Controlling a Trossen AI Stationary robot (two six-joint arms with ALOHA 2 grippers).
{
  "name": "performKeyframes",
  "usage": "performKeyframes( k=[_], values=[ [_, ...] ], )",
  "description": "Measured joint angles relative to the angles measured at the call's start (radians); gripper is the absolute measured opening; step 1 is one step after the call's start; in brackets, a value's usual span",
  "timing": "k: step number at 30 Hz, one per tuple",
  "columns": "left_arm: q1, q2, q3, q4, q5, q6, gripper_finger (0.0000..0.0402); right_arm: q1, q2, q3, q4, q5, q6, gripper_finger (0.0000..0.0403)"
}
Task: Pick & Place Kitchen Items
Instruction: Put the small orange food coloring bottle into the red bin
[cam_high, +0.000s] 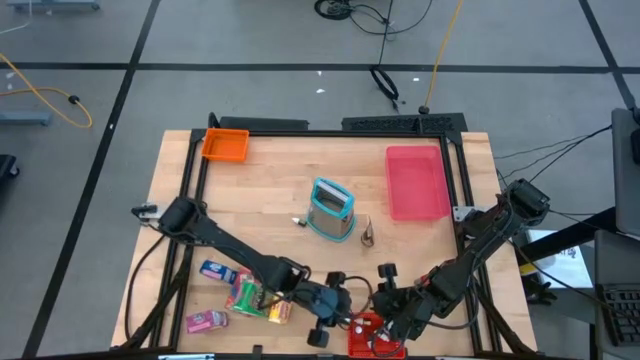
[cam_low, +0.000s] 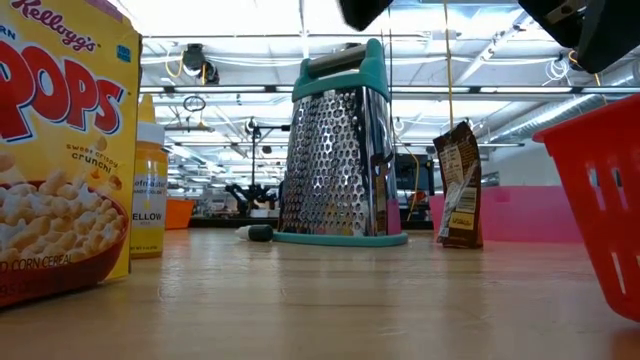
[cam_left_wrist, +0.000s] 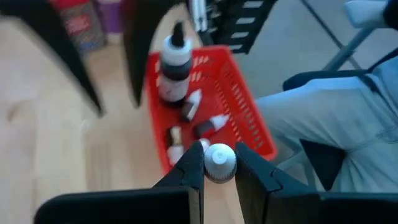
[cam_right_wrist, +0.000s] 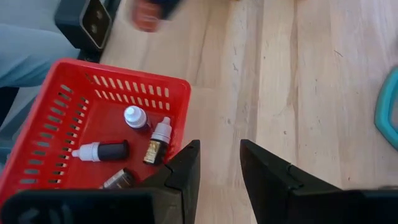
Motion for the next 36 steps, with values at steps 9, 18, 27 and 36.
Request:
performKeyframes(
  k=[9,18,27,36],
  values=[
    [-0.01,0.044,0.025,0.069,0.012,0.08,0.0047,-0.001,0.0,0.0,-0.02,0.025,0.013,0.0105],
    [0.019,0.099,0.024,0.123,0.076,0.1,0.0047,-0.001,0.0,0.0,-0.022,0.024,0.012,0.0105],
    [0.05,0.13,0.023,0.112,0.09,0.085,0.0047,-0.001,0.0,0.001,-0.021,0.023,0.011,0.0105],
    [0.051,0.144,0.023,0.138,0.115,0.086,0.0047,-0.001,0.0,0.001,-0.023,0.02,0.013,0.0105]
  ],
)
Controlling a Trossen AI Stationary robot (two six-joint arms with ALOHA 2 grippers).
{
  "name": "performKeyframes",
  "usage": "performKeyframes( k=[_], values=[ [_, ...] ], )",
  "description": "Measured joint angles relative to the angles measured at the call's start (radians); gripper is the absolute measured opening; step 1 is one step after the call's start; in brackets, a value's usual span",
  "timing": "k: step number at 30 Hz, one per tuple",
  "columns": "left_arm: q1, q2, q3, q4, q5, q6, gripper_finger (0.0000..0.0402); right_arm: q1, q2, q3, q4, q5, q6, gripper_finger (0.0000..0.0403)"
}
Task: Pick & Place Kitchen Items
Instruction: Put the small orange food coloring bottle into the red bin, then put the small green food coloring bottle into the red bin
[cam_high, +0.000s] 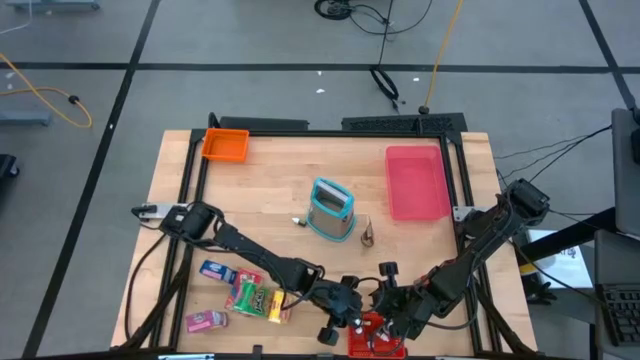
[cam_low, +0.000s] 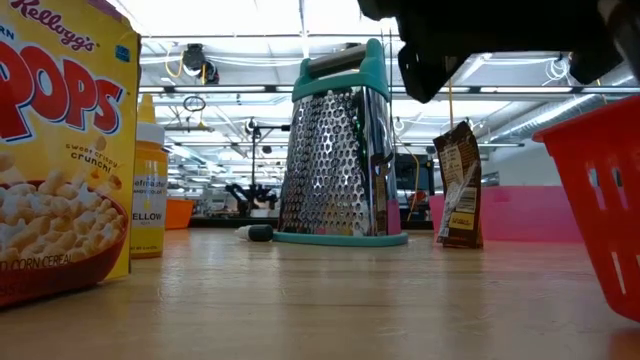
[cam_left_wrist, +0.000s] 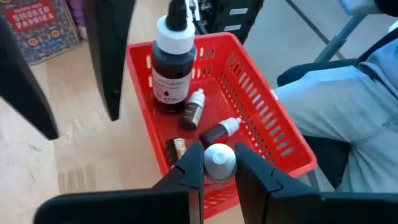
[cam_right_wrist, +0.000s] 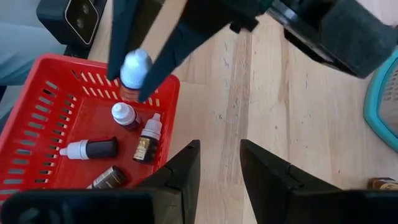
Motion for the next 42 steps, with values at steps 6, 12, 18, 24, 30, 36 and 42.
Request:
performKeyframes(
  k=[6,12,18,24,30,36,42],
  values=[
    [-0.002,0.0,0.0,-0.015,-0.086,-0.004,0.0086,0.0,0.0,0.0,0.001,0.0,0.0,0.0105],
    [-0.002,0.0,0.0,-0.044,-0.111,-0.023,0.0154,0.0,0.0,0.0,0.0,0.0,0.0,0.0105],
    [-0.002,0.0,0.0,-0.034,-0.112,-0.023,0.0187,0.0,0.0,0.0,0.0,0.0,0.0,0.0105],
    [0.0,-0.017,0.0,-0.053,-0.145,-0.013,0.0186,0.0,0.0,0.0,0.0,0.0,0.001,0.0105],
    [0.004,-0.093,0.0,-0.239,-0.294,-0.053,0.0169,0.001,0.0,0.0,0.001,-0.001,0.001,0.0105],
    [-0.006,-0.14,0.0,-0.476,-0.404,-0.135,0.0146,0.001,0.0,0.0,0.002,-0.001,0.001,0.0105],
    [-0.007,-0.142,-0.001,-0.725,-0.531,-0.293,0.0125,0.001,0.0,-0.001,0.009,-0.001,0.001,0.0105]
  ],
)
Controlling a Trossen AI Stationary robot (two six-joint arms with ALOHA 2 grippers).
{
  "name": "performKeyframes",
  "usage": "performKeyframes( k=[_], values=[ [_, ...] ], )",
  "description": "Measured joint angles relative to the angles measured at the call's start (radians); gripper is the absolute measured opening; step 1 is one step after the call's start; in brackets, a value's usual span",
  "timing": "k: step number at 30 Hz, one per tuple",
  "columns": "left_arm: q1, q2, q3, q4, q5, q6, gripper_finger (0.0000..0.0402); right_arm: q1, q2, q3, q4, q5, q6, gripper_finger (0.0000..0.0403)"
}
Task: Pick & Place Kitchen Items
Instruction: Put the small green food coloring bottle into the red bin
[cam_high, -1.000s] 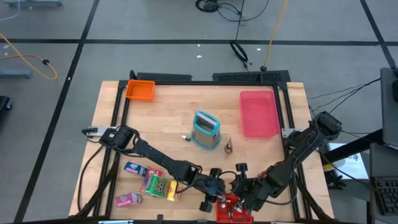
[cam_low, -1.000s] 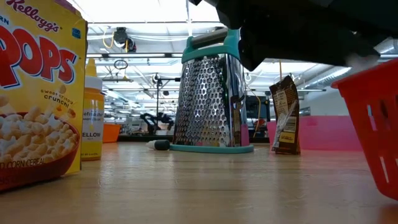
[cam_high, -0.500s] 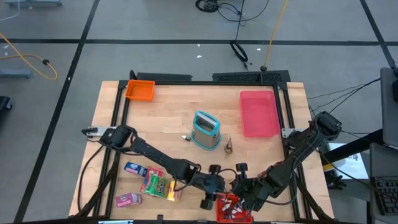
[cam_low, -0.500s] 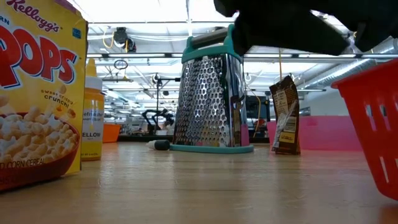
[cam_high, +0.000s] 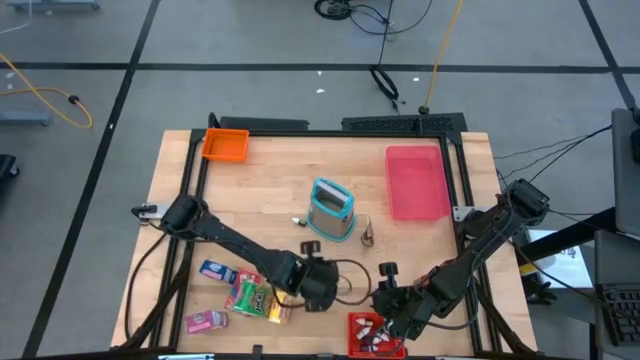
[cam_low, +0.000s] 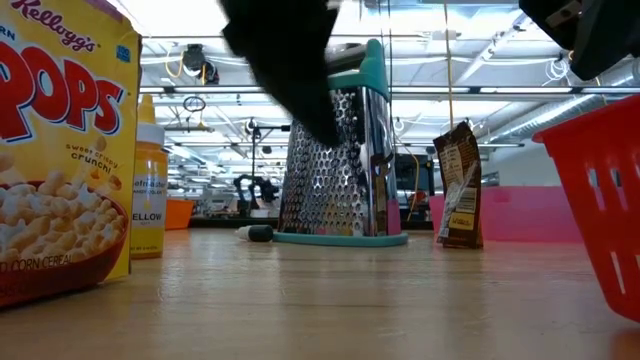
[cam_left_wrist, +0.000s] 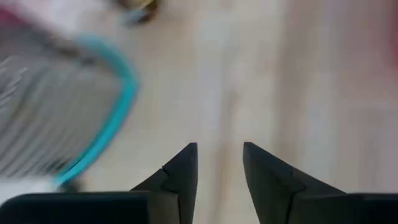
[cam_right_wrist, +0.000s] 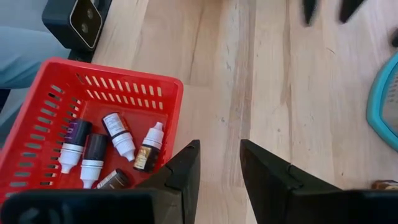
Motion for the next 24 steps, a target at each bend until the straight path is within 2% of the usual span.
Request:
performKeyframes(
  k=[5,11,19,24],
  values=[
    [0.015,0.0,0.0,-0.167,-0.068,-0.129,0.0126,0.0,0.0,0.0,-0.003,0.0,0.018,0.0105],
    [0.022,0.0,0.0,-0.243,-0.077,-0.15,0.0143,0.0,0.0,0.0,-0.002,0.0,0.022,0.0105],
    [0.019,-0.021,-0.058,-0.258,-0.102,-0.184,0.0153,0.0,0.0,0.0,-0.002,0.0,0.026,0.0105],
    [0.019,-0.113,-0.182,-0.21,-0.138,-0.242,0.0154,0.0,0.0,0.0,-0.001,-0.001,0.026,0.0105]
  ],
)
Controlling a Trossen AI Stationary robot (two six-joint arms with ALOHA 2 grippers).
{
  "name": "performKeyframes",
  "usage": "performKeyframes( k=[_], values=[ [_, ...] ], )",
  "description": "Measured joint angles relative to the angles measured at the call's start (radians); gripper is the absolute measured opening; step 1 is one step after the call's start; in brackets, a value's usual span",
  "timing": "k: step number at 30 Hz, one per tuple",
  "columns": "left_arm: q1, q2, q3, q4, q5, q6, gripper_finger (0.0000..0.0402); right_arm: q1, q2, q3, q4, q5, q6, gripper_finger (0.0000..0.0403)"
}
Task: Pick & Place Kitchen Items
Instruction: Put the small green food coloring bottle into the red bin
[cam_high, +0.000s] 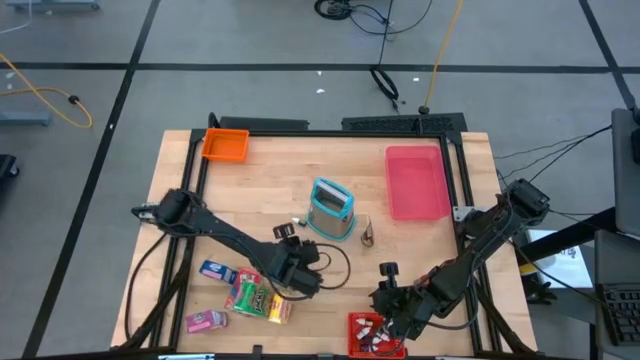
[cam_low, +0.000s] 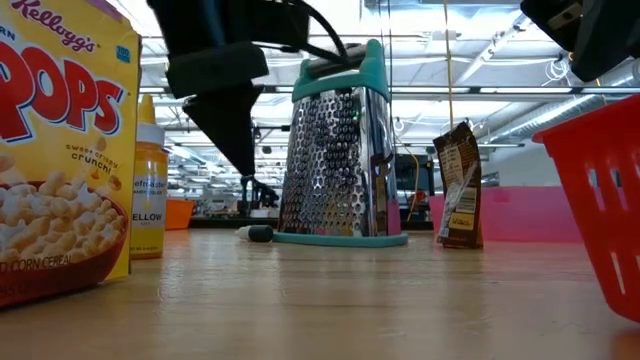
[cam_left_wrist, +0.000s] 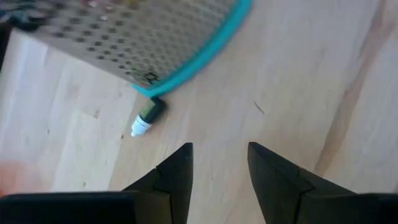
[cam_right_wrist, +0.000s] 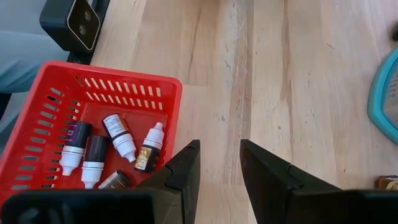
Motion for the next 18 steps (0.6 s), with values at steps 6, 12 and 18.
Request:
performKeyframes(
  k=[6,12,18],
  values=[
    [0.003,-0.185,-0.248,0.248,-0.006,-0.001,0.0152,0.0,0.0,0.0,0.014,0.0,-0.004,0.0105],
    [0.054,-0.339,-0.515,0.586,0.028,0.075,0.0152,0.0,0.0,0.0,0.015,0.0,-0.006,0.0105],
    [0.148,-0.37,-0.67,0.741,0.087,0.126,0.0152,0.0,0.0,0.0,0.015,0.0,-0.005,0.0105]
  ],
)
